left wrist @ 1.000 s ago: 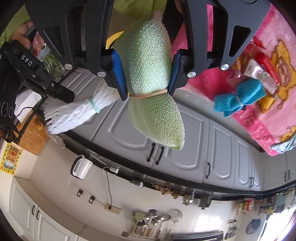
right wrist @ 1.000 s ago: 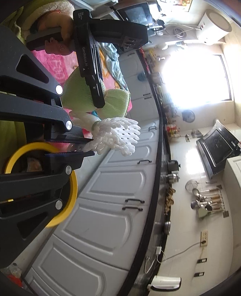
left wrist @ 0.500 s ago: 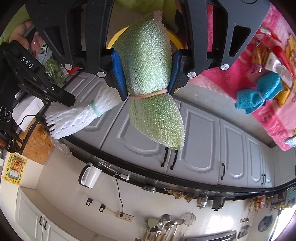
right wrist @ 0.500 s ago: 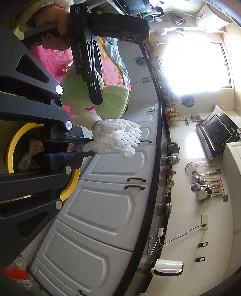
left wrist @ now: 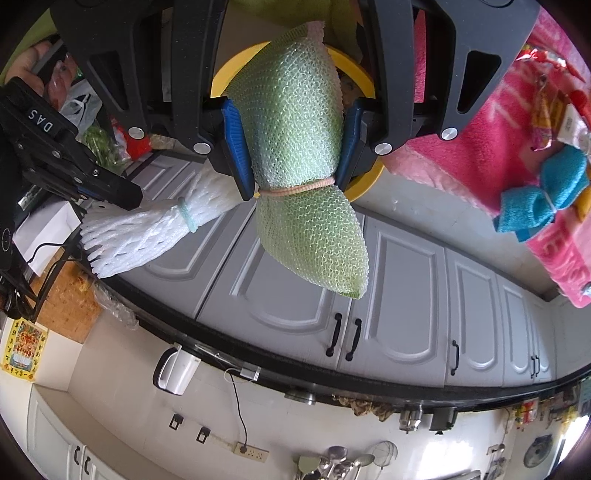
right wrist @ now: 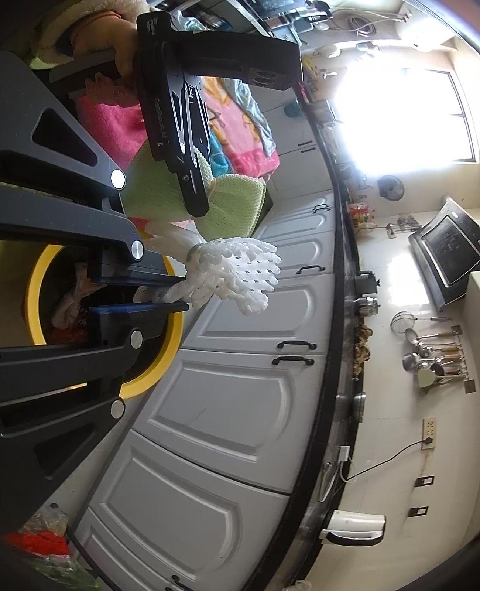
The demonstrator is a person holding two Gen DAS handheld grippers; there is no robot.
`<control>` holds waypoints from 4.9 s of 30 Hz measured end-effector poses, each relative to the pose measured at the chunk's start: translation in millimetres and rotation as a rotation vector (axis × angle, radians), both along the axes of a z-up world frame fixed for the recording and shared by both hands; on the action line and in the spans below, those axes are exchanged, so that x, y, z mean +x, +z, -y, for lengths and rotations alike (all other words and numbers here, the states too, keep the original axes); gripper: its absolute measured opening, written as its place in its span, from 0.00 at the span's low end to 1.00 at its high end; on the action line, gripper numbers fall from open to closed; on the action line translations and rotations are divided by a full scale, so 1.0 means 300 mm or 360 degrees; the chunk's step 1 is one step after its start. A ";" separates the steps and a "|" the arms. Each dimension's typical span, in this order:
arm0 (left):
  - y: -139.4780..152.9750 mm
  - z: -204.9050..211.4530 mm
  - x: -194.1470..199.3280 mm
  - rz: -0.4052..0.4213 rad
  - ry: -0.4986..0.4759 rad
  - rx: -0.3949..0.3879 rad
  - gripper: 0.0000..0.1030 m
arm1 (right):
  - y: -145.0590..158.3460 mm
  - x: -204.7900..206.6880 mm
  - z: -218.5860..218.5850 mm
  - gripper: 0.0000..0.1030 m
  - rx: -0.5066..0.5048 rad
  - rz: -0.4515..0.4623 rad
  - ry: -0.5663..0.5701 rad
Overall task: Collect trash
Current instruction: 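Carry the green pouch and white foam net over the yellow bin with both grippers, then open both grippers to drop the pouch and foam net into the bin, then withdraw both grippers from the bin back toward the table, then grasp the red can with the left gripper while the right grasps the blue cloth bow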
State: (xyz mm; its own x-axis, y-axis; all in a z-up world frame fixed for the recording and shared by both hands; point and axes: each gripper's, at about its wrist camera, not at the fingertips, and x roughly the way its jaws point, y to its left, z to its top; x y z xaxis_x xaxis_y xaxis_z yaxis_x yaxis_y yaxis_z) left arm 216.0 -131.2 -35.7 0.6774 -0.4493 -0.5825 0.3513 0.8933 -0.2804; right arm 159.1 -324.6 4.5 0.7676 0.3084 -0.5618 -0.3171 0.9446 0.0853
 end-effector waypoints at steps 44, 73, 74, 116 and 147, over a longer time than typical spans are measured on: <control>-0.016 -0.157 -0.019 0.0024 0.0271 0.0077 0.89 | -0.119 0.061 0.010 0.70 0.0052 -0.0163 -0.0082; 0.116 -0.636 -0.234 0.0154 0.0752 0.0020 0.89 | 0.100 -0.023 -0.295 0.91 0.0138 0.0110 0.0168; 0.117 -0.653 -0.239 0.0153 0.0769 0.0016 0.89 | 0.101 -0.025 -0.308 0.91 0.0138 0.0108 0.0177; -0.197 -1.087 -0.210 -0.0355 0.1135 -0.0268 0.71 | -0.132 0.364 -0.812 0.91 0.0033 -0.0207 0.0367; -0.294 -1.056 -0.054 -0.0497 0.1086 -0.0227 0.39 | -0.296 0.537 -0.930 0.14 0.0057 -0.0499 0.0565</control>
